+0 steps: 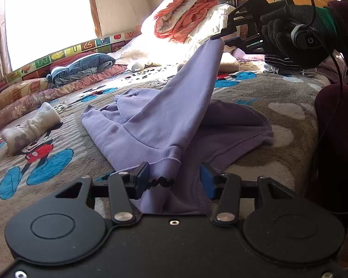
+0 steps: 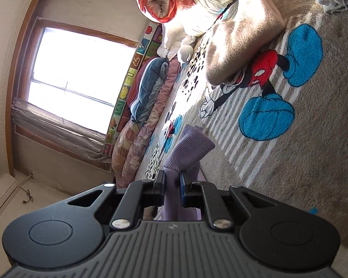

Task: Fold clothes
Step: 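Hold the hem with the left gripper while the right gripper lifts the cuffs and folds them over, then lay the lifted half onto the hem with the right gripper while the left gripper holds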

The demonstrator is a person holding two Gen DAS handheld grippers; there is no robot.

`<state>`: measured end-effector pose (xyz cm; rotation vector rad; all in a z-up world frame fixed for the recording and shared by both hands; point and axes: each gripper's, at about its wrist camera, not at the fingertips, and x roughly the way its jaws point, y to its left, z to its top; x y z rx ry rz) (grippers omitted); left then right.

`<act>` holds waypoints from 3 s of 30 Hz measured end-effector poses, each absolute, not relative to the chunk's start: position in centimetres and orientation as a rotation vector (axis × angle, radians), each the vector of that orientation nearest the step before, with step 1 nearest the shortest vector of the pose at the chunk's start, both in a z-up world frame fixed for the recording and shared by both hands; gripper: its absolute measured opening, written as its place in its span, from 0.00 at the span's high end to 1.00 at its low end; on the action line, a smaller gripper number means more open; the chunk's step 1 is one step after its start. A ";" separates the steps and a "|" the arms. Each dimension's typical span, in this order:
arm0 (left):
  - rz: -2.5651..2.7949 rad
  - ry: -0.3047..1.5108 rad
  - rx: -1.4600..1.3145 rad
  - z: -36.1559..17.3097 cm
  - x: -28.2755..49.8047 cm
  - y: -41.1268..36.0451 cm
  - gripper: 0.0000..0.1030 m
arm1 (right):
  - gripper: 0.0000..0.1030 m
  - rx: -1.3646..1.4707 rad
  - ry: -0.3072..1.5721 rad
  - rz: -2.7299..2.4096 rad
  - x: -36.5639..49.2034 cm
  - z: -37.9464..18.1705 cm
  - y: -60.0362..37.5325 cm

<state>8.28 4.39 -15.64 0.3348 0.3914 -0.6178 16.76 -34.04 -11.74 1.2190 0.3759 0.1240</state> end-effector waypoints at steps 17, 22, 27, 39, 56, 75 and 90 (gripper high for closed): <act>-0.640 0.486 0.369 -17.1 9.1 3.3 0.65 | 0.86 1.202 0.379 0.105 15.9 -10.8 -33.3; -0.643 0.494 0.338 -17.0 9.3 3.7 0.65 | 0.86 1.201 0.395 0.106 17.3 -9.5 -31.8; -0.662 0.521 0.273 -16.7 9.8 4.2 0.65 | 0.86 1.183 0.410 0.131 20.0 -7.6 -29.3; -0.722 0.606 -0.020 -16.2 11.7 7.0 0.63 | 0.86 1.063 0.478 0.157 27.7 -5.3 -21.8; -0.794 0.724 -0.372 -16.9 14.5 10.2 0.63 | 0.86 0.851 0.623 0.149 34.9 -7.0 -13.5; -0.821 0.802 -0.625 -18.4 16.5 12.4 0.64 | 0.79 0.603 0.797 0.117 40.2 -10.4 -8.9; -0.827 0.774 -0.733 -18.1 16.1 13.3 0.43 | 0.61 0.328 0.617 0.379 27.3 -5.1 -12.4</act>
